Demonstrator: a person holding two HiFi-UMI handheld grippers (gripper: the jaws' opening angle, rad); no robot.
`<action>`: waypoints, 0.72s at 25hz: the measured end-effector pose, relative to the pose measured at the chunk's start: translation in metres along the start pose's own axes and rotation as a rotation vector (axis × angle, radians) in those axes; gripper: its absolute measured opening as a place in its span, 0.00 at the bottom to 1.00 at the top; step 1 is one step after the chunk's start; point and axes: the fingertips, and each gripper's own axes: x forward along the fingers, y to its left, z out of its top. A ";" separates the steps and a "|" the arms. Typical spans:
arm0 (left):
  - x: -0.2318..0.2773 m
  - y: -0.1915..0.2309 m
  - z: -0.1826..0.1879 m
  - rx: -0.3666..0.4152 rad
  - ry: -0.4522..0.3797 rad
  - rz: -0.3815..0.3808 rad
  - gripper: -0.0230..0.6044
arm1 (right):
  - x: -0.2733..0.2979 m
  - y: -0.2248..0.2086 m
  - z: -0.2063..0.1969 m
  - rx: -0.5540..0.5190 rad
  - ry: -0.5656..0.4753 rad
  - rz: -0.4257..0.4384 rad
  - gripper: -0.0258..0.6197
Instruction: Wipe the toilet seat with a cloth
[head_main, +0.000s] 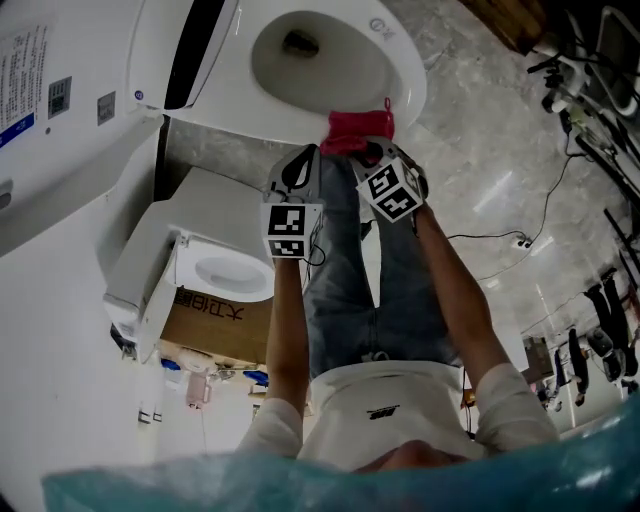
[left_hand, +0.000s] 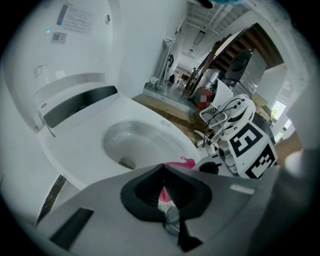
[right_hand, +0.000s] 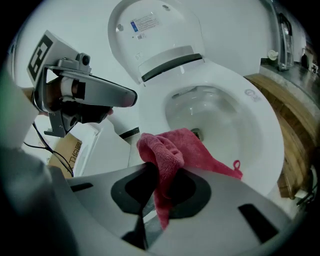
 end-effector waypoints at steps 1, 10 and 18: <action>0.003 -0.003 0.002 0.007 0.001 -0.007 0.05 | -0.002 -0.002 -0.002 0.006 -0.002 -0.004 0.12; 0.022 -0.023 0.009 0.068 0.041 -0.064 0.05 | -0.018 -0.023 -0.018 0.075 -0.021 -0.039 0.12; 0.039 -0.034 0.015 0.124 0.079 -0.108 0.05 | -0.030 -0.040 -0.024 0.117 -0.036 -0.068 0.12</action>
